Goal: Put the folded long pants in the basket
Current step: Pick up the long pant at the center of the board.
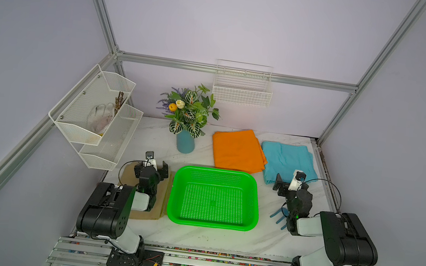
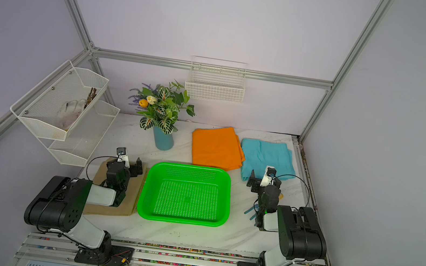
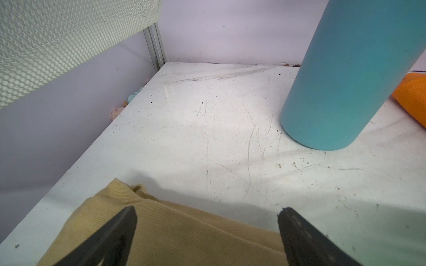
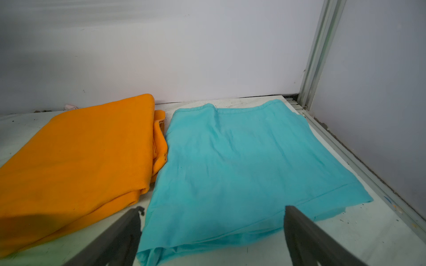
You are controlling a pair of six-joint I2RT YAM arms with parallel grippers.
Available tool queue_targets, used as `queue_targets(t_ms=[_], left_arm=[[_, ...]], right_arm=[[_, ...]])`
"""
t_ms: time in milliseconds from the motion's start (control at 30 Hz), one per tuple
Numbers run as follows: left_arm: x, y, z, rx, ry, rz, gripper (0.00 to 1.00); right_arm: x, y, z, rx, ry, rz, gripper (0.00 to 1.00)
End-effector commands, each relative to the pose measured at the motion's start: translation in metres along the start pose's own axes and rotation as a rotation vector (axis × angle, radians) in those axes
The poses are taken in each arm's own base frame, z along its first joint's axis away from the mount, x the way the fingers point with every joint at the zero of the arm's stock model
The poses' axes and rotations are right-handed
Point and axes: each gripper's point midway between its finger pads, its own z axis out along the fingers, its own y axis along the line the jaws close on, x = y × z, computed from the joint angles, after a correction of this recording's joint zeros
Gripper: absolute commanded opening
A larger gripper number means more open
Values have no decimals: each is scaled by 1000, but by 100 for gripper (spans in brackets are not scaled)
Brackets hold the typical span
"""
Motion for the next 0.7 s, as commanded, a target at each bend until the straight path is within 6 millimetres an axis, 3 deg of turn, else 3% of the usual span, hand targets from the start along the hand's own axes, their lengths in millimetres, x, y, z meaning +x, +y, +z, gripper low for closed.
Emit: queue_targets(t_ms=[0, 100, 167, 267, 467, 600, 667], left_arm=[[-24, 0, 1, -19, -72, 2, 100], [-41, 1, -8, -48, -65, 23, 100], [-69, -8, -22, -11, -87, 47, 100], [-100, -4, -41, -23, -86, -31, 100], [-160, -9, -83, 16, -114, -269, 100], [-191, -36, -109, 113, -139, -326, 100], [-205, -53, -123, 156, -160, -345, 100]], right_arm=[[-11, -12, -2, 81, -49, 33, 99], [-26, -16, -18, 97, -119, 53, 99], [-39, -20, -24, 122, -119, 68, 100], [-48, -25, -15, 169, 8, 151, 99], [-71, 22, 16, -37, 211, 232, 93], [-71, 57, 47, -172, 427, 258, 91], [-61, 68, 64, -209, 528, 263, 90]])
